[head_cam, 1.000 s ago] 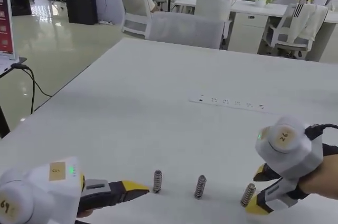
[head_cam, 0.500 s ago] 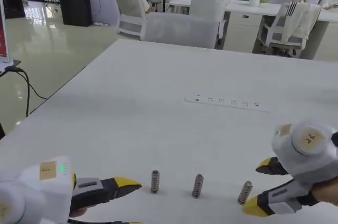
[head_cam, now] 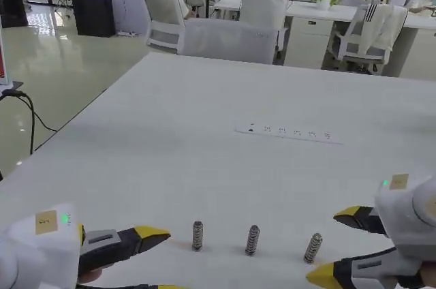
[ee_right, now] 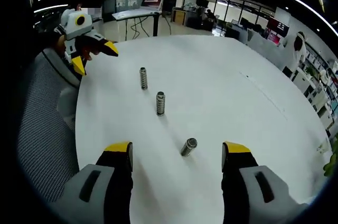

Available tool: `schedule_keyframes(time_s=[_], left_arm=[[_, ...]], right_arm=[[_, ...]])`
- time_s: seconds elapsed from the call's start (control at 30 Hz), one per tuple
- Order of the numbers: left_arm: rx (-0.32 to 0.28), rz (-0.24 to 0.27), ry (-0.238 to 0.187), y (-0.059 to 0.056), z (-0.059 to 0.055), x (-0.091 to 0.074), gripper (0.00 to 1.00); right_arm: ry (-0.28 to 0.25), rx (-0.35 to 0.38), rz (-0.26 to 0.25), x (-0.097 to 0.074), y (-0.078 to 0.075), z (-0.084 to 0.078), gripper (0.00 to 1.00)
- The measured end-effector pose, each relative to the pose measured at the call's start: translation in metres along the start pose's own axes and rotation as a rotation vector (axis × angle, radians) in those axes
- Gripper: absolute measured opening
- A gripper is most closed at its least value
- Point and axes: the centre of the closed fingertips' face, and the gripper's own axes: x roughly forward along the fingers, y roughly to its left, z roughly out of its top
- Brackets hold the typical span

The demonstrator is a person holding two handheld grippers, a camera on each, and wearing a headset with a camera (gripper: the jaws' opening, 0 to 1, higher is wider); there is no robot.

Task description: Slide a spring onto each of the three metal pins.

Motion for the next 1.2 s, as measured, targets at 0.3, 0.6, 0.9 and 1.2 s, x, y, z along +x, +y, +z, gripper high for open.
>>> schedule_keyframes(time_s=[0.3, 0.6, 0.9, 1.2], left_arm=[[-0.028, 0.029, -0.001, 0.006, -0.007, -0.004, 0.53], [-0.045, 0.042, 0.000, 0.008, -0.010, -0.005, 0.58], [-0.062, 0.059, -0.007, 0.010, -0.012, -0.005, 0.62], [-0.073, 0.064, -0.008, 0.008, -0.016, -0.005, 0.64]], right_arm=[[-0.074, 0.040, -0.015, -0.008, 0.007, -0.004, 0.72], [-0.123, 0.064, -0.035, -0.012, 0.013, -0.008, 0.74], [-0.186, 0.108, -0.051, -0.018, 0.018, -0.008, 0.76], [-0.198, 0.125, -0.058, -0.018, 0.020, -0.012, 0.77]])
